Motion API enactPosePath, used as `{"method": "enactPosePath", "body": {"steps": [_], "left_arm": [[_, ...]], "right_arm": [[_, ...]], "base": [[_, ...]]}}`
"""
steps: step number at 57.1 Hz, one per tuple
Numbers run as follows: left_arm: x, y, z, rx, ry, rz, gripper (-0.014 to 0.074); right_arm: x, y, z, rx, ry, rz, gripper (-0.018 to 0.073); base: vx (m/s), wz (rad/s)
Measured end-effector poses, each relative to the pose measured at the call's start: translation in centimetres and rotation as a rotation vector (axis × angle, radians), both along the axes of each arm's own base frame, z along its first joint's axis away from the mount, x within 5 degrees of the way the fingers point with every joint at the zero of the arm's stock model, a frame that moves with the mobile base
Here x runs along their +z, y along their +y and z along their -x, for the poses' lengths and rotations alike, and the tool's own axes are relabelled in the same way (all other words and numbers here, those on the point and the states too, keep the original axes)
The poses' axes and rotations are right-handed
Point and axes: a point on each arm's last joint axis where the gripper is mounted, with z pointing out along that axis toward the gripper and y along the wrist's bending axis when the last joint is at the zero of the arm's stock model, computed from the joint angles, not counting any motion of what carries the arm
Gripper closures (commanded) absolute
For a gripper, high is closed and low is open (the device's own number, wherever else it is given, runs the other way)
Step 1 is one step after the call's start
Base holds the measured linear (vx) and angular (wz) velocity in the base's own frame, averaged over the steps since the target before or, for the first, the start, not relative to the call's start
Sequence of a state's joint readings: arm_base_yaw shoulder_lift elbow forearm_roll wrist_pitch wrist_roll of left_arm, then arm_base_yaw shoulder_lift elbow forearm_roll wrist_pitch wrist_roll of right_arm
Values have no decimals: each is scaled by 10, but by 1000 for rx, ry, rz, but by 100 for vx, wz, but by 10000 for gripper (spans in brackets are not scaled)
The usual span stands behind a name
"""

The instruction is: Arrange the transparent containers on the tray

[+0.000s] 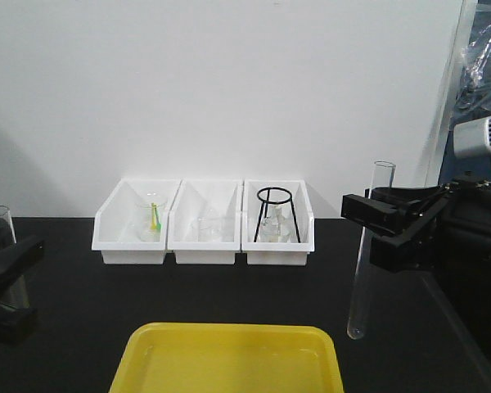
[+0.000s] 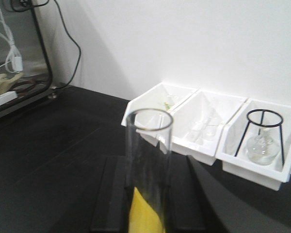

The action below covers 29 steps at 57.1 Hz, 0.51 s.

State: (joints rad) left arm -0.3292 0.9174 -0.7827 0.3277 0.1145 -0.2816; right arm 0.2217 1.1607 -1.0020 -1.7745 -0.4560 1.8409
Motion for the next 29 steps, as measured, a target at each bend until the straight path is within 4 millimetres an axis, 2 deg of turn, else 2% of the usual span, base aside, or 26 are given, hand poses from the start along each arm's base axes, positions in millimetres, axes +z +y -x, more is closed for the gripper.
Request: {"method": "enactPosePath", "body": {"steps": [13, 29], "left_arm": [[0, 0, 0, 0, 0, 0, 597], [0, 0, 0, 0, 0, 0, 597]], "right_arm": [[0, 0, 0, -2, 0, 0, 571], [0, 0, 0, -2, 0, 0, 571]], "base": [[21, -12], [6, -4]]}}
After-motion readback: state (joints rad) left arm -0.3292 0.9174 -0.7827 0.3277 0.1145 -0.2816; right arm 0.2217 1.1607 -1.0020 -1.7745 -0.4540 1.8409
